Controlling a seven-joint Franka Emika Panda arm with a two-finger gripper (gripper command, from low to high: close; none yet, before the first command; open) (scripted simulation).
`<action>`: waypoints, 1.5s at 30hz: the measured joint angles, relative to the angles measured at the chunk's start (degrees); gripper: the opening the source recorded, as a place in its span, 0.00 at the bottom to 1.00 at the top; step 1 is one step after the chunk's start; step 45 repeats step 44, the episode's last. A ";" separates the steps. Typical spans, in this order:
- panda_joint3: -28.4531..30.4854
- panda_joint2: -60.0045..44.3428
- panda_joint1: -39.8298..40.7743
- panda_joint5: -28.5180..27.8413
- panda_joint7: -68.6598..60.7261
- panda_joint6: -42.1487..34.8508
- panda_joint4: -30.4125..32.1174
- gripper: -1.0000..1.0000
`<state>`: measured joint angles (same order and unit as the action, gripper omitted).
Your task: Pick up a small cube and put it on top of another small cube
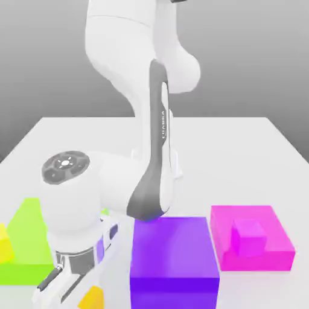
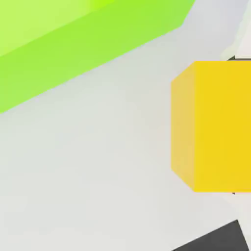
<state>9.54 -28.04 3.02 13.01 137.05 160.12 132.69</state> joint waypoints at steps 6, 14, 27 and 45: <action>2.19 8.09 -1.82 -4.52 -0.13 -8.41 -0.20 0.00; -2.84 8.19 -1.69 -8.84 -18.30 -17.15 -7.99 0.00; -15.72 23.55 -9.36 -12.42 -60.95 -21.25 4.04 0.00; -19.26 27.10 -19.06 -13.05 -90.42 -10.27 16.25 1.00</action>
